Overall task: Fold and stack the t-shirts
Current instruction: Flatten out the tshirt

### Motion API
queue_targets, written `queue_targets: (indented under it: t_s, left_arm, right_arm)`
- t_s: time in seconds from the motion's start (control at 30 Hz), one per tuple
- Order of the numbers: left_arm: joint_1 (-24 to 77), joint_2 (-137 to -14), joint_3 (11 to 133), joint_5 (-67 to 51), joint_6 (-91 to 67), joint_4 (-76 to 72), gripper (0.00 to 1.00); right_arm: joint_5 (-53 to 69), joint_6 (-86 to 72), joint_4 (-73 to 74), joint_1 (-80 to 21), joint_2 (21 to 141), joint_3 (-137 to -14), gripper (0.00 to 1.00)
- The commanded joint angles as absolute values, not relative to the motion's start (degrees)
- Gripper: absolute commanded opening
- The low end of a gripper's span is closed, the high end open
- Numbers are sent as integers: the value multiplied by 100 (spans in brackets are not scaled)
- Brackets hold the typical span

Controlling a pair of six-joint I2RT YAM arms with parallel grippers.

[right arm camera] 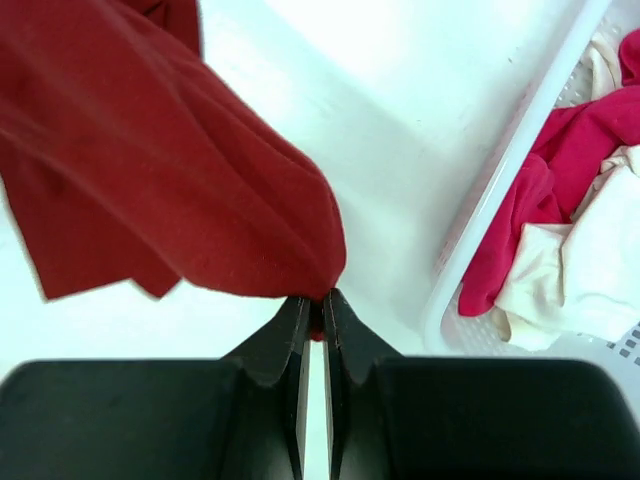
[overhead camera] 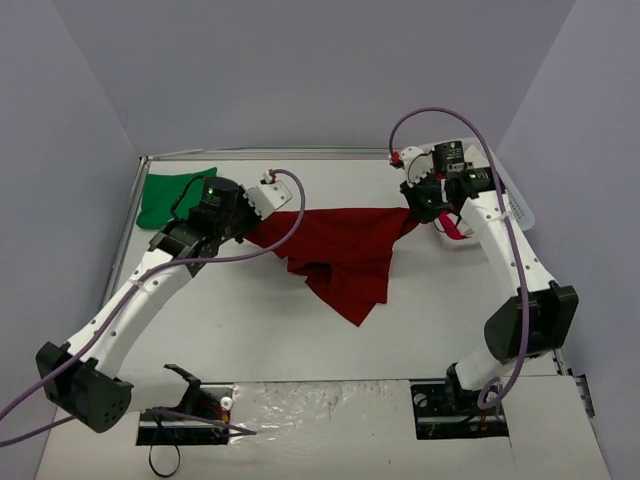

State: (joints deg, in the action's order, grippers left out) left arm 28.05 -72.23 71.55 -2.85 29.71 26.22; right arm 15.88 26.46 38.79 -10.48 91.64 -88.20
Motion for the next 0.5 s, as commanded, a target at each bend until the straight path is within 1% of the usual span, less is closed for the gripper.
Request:
queue_targets:
  t_s: [0.0,0.2,0.23,0.33,0.47]
  left_arm:
    - [2813,-6760,7611,-447,2769,3462,2]
    - [2584,-6451,8550,-1045,2751,4480,2]
    - [2549,-6416,8804,-1316,2794,4639,2]
    - [2505,-6390,9157,-1817,2900,5079,2]
    - [2470,-6538,9421,-2065,2883,5168,2]
  right_arm:
    - [2179,3163,4763,-1028,8571,-9008,0]
    - [2671,3568,5212,-1020,7963,-9088,0]
    - [2698,3577,5247,-1020,7945,-9088,0]
    - [2935,3726,5335,-1020,7980,-9009,0]
    - [3094,3735,5291,-915,8392,-9079,0]
